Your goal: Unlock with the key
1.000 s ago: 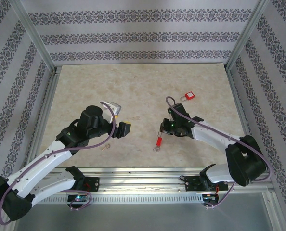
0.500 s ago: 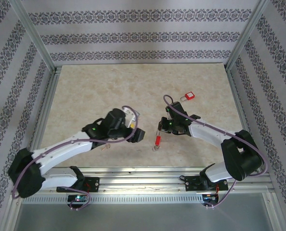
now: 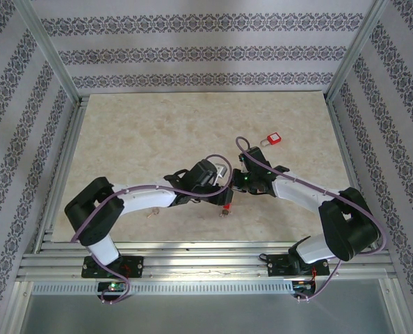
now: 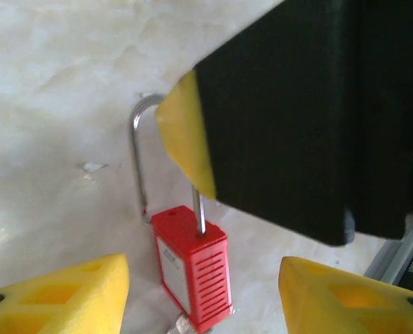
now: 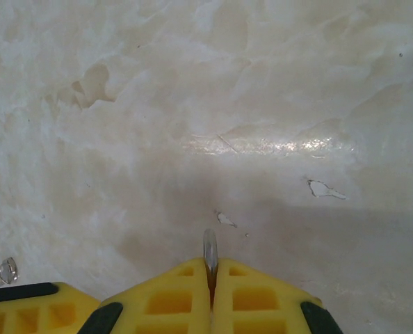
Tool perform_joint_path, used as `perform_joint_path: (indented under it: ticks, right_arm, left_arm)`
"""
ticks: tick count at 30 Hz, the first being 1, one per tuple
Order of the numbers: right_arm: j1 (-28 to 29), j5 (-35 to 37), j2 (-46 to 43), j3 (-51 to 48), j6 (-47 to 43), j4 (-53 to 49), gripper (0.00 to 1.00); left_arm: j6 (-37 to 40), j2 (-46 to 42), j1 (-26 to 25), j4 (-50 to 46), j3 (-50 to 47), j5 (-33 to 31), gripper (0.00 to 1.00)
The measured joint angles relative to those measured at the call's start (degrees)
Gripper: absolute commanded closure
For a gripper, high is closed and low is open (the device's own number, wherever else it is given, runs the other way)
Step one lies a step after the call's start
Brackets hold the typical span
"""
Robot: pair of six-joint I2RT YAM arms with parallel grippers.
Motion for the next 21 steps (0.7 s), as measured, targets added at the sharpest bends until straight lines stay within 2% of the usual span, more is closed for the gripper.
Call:
perform_joint_path:
  ticks: [4,21]
  right_arm:
    - [-0.17,-0.28,0.17,0.0,0.09,0.72,1.0]
    - [-0.44,-1.09,0.33,0.0,0.85,1.77,1.0]
  left_arm:
    - [-1.68,1.88,-0.61,0.9,0.28,0.81,0.5]
    - [-2.99,4.0,-1.55,0.85,-0.55,0.83,0.62]
